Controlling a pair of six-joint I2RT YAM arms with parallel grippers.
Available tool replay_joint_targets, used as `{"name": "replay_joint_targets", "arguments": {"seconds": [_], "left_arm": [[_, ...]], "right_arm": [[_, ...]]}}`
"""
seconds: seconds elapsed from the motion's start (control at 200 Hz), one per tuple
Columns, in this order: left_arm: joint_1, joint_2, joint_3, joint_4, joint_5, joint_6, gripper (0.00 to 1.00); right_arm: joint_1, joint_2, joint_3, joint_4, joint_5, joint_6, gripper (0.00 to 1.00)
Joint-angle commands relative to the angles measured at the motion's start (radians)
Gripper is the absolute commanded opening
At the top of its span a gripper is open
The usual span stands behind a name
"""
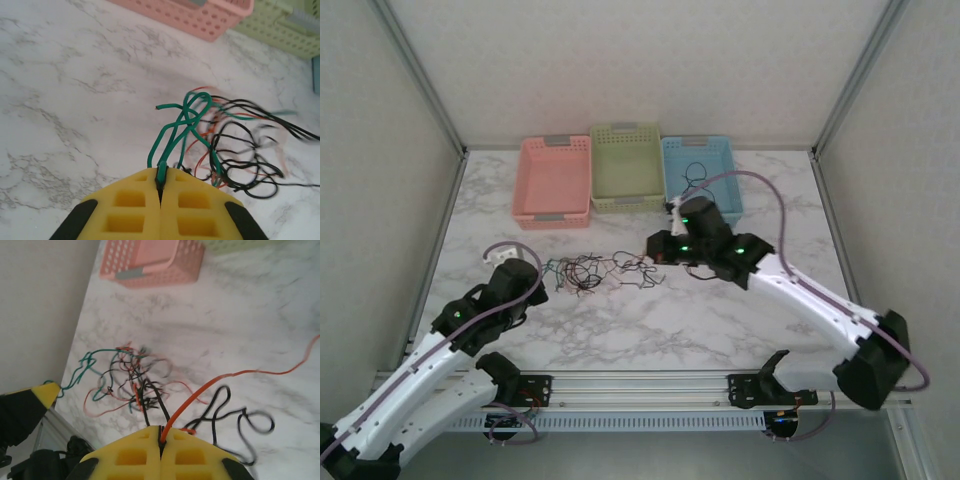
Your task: Untangle the cables
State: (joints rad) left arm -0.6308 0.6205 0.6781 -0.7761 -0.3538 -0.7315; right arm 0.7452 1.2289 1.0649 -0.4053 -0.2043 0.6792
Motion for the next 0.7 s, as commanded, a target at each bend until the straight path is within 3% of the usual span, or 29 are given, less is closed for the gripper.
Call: {"name": "replay_joint_targets", "arguments": {"seconds": [0.0,0.405,0.566,0.696], "left_arm": [[0.011,-0.048,0.029,-0.065,-0.105,-0.041,0.00],[0.013,-0.093,0.033,-0.091,-0.154,-0.057,0.00],[0.013,-0.098,0.039,-0.102,-0.163,-0.061,0.00],[0.013,-0.102,0.039,-0.107,-0.171,-0.065,0.00]], "right_arm": [[-0.117,-0.084,-0.089,-0.046,-0.050,-0.073,0.00],[-0.524,-0.117,-0.348,-0.075,0.024,-0.028,0.00],[-0.601,-0.084,-0.390,-0.090,0.134,-0.058,0.00],[-0.665,-0.048,-0.420,-0.076,0.154,-0.079,0.00]]}}
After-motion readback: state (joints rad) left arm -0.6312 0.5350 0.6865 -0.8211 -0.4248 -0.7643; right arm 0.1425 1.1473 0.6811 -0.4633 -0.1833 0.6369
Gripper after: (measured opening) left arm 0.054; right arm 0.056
